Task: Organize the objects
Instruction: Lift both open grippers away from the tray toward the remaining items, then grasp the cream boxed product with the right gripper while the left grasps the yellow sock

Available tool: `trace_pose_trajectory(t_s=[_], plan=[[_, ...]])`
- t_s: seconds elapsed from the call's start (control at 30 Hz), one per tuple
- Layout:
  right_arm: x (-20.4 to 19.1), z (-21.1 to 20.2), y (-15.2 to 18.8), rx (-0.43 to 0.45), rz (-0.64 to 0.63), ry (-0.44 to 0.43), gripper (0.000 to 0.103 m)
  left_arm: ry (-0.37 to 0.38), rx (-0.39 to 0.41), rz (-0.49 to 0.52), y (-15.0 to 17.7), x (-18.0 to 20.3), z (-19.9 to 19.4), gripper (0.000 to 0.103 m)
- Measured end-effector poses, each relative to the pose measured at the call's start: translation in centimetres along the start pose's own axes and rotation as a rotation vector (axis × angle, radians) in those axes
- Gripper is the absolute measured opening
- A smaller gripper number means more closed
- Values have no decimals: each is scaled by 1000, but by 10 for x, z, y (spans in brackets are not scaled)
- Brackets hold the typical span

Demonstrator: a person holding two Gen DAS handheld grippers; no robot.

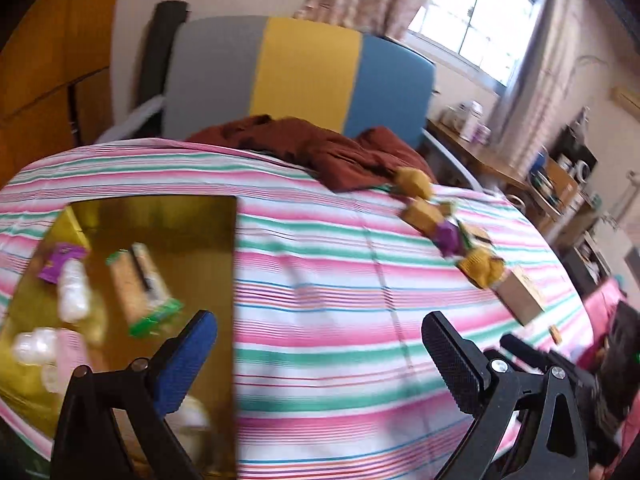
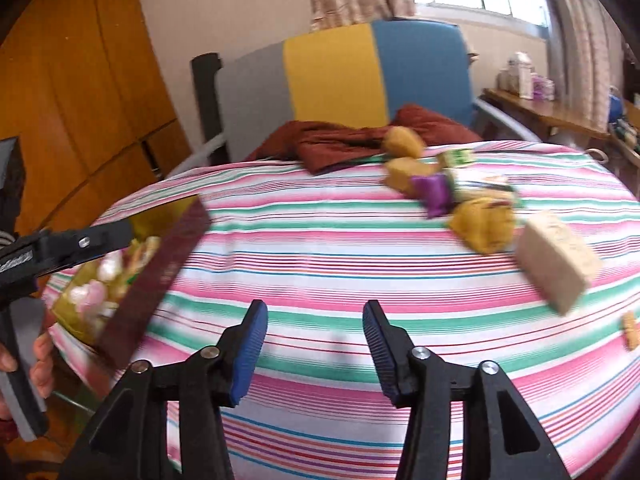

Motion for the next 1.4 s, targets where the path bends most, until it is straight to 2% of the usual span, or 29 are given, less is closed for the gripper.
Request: trace_pose_trajectory(t_s=[0.07, 0.1, 0.3, 0.47, 0.57, 0.7, 0.77, 0.87, 1.0, 1.17, 1.33, 1.4], plan=[[26, -4, -2, 13, -13, 75, 70, 9, -18, 13, 5, 13, 6, 103], [40, -6, -4, 17, -15, 110, 72, 22, -25, 16, 7, 18, 9, 103], [127, -19, -23, 47, 61, 262, 75, 30, -74, 26, 17, 42, 28, 103], [183, -14, -35, 36, 107, 319, 76, 39, -113, 26, 24, 53, 39, 103], [201, 3, -39, -17, 90, 288, 76, 47, -134, 36, 27, 60, 45, 103], [211, 23, -38, -80, 45, 272, 77, 61, -155, 52, 30, 70, 52, 103], [213, 25, -37, -68, 69, 233, 77, 59, -159, 67, 30, 74, 56, 103], [213, 31, -32, -59, 96, 223, 77, 55, -163, 80, 30, 80, 62, 103], [210, 41, -26, -58, 115, 246, 58, 64, -174, 94, 28, 93, 72, 103], [211, 48, -35, -27, 178, 254, 54, 66, -185, 123, 27, 107, 84, 103], [181, 59, -35, -45, 88, 173, 52, 63, -195, 124, 24, 115, 94, 103], [166, 56, -30, -41, 51, 114, 52, 62, -192, 131, 21, 119, 98, 103]])
Point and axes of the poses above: each gripper's, at about its wrist camera, not at the fingertips, and z roughly the way its jaws point, x to its right, y to its underside, the point moved 3 cm from there along z, roughly the way its jaws point, and after that the axes turned 2 degrees about y, right-handed, at the moved point
